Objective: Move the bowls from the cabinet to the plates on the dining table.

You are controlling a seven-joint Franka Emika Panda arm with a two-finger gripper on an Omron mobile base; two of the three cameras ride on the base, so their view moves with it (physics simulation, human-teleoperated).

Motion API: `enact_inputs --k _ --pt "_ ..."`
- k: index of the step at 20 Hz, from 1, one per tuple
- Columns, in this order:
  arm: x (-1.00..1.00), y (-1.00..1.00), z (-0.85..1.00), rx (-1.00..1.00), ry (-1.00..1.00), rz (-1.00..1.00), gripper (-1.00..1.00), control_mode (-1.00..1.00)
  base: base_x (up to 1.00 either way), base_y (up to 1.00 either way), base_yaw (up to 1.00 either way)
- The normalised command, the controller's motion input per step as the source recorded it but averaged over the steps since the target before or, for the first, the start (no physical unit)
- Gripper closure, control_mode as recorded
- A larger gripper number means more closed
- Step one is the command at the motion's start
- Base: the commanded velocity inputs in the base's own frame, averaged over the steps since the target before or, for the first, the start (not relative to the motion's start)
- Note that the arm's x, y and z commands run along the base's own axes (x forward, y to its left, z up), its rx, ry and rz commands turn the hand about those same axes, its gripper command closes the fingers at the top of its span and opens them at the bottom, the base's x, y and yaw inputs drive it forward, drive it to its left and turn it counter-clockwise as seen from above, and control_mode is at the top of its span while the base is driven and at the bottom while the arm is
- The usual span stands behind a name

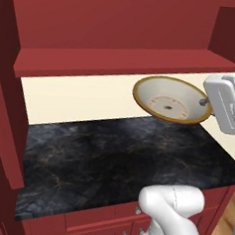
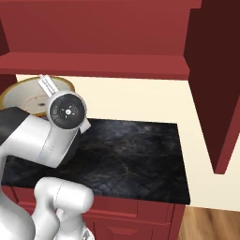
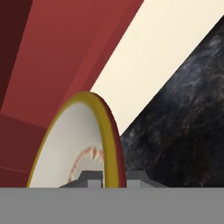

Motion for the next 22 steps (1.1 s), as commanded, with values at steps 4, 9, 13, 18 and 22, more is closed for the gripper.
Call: enact_inputs --k 4,9,13,18,22 --pt "0.0 0.0 0.0 0.0 0.0 0.0 1.0 1.0 -0.23 0.0 0.0" --pt "0.0 0.0 0.0 0.0 0.0 0.0 1.0 1.0 -1.0 0.0 0.0" --pt "0.0 0.0 0.0 0.0 0.0 0.0 1.0 1.0 -0.99 -0.04 0.0" --pt "0.0 0.0 0.0 0.0 0.0 0.0 1.0 1.0 -0.93 -0.03 0.0" --pt "0.0 0.0 0.0 0.0 0.0 0.0 1.0 1.0 -0.47 0.13 0.15"
